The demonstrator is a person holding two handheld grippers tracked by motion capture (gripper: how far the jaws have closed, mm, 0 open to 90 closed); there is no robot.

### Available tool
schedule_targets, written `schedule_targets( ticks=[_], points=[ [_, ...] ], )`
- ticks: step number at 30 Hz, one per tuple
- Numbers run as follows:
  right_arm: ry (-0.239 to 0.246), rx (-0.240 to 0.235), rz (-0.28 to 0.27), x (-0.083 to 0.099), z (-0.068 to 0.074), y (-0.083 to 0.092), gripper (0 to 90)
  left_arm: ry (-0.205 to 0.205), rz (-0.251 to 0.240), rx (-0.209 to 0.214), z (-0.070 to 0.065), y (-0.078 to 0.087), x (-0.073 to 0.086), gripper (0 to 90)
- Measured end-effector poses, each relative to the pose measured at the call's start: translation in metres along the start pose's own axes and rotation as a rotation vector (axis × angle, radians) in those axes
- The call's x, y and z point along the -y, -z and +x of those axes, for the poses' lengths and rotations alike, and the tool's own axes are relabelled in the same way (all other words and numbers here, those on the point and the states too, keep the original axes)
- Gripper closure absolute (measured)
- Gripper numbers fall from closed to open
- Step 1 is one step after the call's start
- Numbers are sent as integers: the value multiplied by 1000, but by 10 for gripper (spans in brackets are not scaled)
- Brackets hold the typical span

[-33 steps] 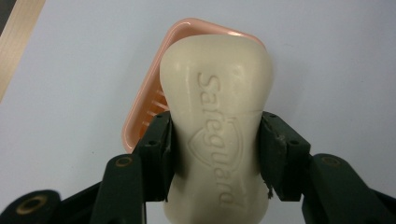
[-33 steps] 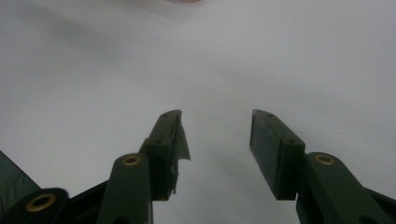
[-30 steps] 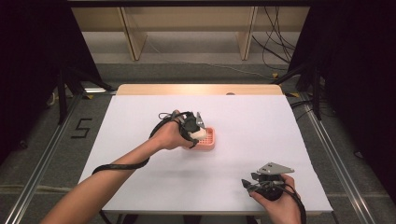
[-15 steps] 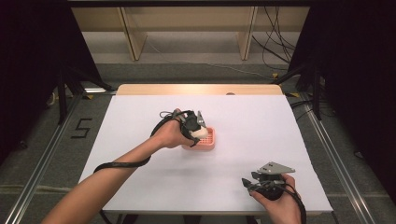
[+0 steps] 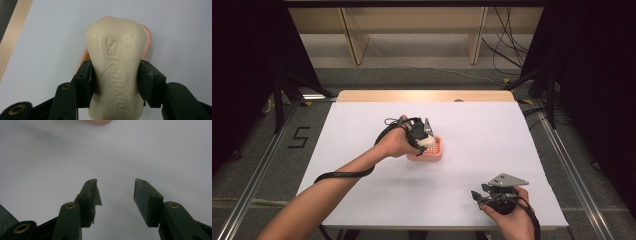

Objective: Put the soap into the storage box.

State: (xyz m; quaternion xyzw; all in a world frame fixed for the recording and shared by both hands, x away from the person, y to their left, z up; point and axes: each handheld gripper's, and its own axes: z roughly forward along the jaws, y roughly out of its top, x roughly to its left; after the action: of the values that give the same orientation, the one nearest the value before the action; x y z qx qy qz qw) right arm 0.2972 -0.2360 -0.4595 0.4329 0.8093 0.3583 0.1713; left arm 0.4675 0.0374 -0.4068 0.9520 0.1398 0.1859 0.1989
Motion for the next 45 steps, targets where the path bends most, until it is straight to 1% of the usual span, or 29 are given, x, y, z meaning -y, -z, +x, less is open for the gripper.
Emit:
schedule_targets(
  ticks=[2, 12, 14, 16, 20, 21, 27, 28, 31, 33, 34, 37, 38, 41, 45],
  points=[
    [-8, -2, -3, 0, 1, 0, 538, -5, 0, -2, 0, -1, 0, 496],
    [-1, -3, 0, 0, 0, 0, 539, -15, -7, -3, 2, -5, -3, 496],
    [-1, 13, -1, 0, 0, 1, 538, -15, -11, -4, 3, -6, -3, 496],
    [-25, 21, 11, 0, 2, 3, 538, -23, -8, -3, 4, -7, -3, 496],
    [-20, 21, 7, 0, 1, 2, 538, -32, -9, 1, 4, -10, -3, 496],
    [-21, 20, 8, 0, 1, 2, 538, -48, -3, -3, 6, -11, -3, 496],
    [-17, 17, 7, 0, 1, 2, 539, -44, -7, 1, 7, -14, -3, 496],
    [-20, 17, 8, 0, 1, 3, 539, -51, -1, 1, 8, -15, -3, 496],
    [-18, 17, 7, 0, 1, 2, 539, -53, -1, 3, 9, -16, -2, 496],
    [-11, 20, 8, 0, 1, 2, 538, -45, -1, 8, 10, -17, -2, 496],
    [-37, 16, 12, -1, 3, 3, 539, -46, 2, 10, 11, -19, -2, 496],
    [-37, 16, 12, -1, 3, 3, 539, -47, 6, 11, 11, -20, -1, 496],
    [-22, 19, 6, -1, 2, 2, 539, -43, 7, 12, 11, -22, -1, 496],
    [-36, 14, 10, -1, 2, 3, 539, -42, 7, 11, 12, -23, 0, 496],
    [-37, 16, 12, -1, 3, 3, 538, -40, 8, 15, 12, -25, 0, 496]
  ],
)
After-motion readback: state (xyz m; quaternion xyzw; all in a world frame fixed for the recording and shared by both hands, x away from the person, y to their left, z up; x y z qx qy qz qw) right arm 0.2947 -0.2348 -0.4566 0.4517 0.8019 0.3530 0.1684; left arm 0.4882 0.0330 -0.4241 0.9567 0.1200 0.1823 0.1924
